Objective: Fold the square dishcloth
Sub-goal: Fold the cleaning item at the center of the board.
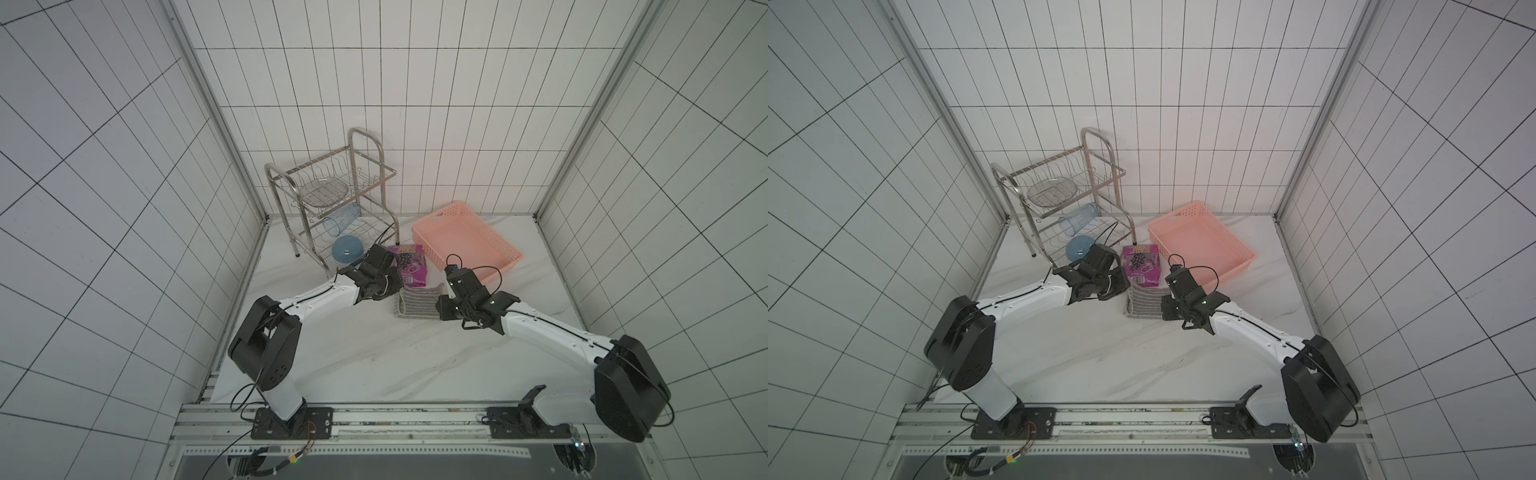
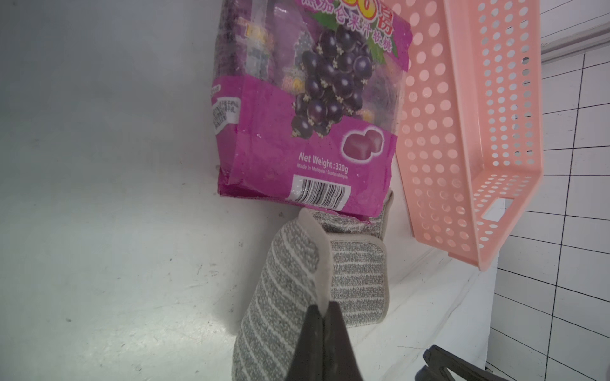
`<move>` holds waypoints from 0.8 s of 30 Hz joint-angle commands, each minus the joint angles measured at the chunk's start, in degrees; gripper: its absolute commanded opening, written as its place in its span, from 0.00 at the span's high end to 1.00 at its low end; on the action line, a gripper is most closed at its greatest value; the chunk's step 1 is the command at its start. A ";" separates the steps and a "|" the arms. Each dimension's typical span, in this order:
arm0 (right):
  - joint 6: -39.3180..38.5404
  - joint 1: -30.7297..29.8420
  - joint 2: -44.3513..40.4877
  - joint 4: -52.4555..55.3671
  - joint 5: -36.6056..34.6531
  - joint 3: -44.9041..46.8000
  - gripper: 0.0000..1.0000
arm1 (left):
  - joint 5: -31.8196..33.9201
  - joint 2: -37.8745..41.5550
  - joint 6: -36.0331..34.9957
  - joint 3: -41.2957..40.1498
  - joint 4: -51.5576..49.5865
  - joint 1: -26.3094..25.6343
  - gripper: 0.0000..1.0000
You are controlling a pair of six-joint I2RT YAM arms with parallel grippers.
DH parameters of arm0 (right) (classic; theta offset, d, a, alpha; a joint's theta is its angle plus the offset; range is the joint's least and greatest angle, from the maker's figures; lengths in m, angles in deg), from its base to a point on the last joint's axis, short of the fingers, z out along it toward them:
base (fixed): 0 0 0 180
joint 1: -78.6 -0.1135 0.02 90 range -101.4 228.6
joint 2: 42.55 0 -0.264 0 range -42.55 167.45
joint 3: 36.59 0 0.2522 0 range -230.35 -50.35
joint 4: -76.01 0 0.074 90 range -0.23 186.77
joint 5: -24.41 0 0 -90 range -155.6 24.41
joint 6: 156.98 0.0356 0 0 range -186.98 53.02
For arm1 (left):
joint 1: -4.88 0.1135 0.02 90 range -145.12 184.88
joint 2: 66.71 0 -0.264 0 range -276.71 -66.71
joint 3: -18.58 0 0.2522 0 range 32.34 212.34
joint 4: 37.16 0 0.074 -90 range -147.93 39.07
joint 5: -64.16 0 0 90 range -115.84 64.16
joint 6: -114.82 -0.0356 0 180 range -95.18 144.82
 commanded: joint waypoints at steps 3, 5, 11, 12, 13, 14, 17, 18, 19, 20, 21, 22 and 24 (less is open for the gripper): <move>-1.39 3.62 4.35 -0.47 6.65 -2.50 0.75 | -1.16 -3.22 2.74 4.75 -2.21 -0.33 1.00; -1.05 4.55 5.34 -0.46 7.10 -2.77 0.75 | -1.34 -4.15 3.65 5.93 -2.59 -0.33 1.00; -0.46 7.89 7.73 -0.14 7.74 -2.00 0.75 | -1.27 -7.05 3.85 10.52 -4.55 -1.63 1.00; -0.63 8.38 8.16 -0.28 7.93 -1.79 0.75 | -1.30 -7.61 3.73 11.30 -4.87 -2.06 1.00; -0.80 8.73 8.46 -0.37 8.05 -1.61 0.75 | -1.33 -7.99 3.74 11.86 -4.88 -2.41 1.00; -0.98 9.13 8.85 -0.53 7.98 -1.40 0.75 | -1.43 -8.89 3.70 12.63 -4.90 -2.86 1.00; -1.25 9.47 9.79 -1.03 8.14 -1.11 0.75 | -2.51 -11.22 3.64 14.56 -4.89 -3.84 1.00; -1.27 9.41 10.22 -1.34 8.31 -1.04 0.75 | -2.73 -11.97 3.69 14.99 -4.81 -4.18 1.00; -1.28 9.45 10.74 -1.76 8.36 -0.95 0.75 | -2.96 -12.72 3.77 15.53 -4.79 -4.53 1.00; -1.22 9.51 11.24 -1.92 8.49 -0.93 0.75 | -3.07 -13.41 3.78 16.02 -4.82 -4.83 1.00; -1.17 9.51 11.67 -2.08 8.39 -0.99 0.75 | -3.31 -13.98 3.83 16.50 -4.77 -5.06 1.00; -1.10 9.49 12.22 -2.09 8.20 -0.97 0.75 | -3.49 -14.71 3.93 17.02 -4.74 -5.27 1.00; -0.84 9.70 13.17 -2.07 7.67 -1.17 0.75 | -3.97 -15.76 4.19 17.77 -4.49 -5.64 1.00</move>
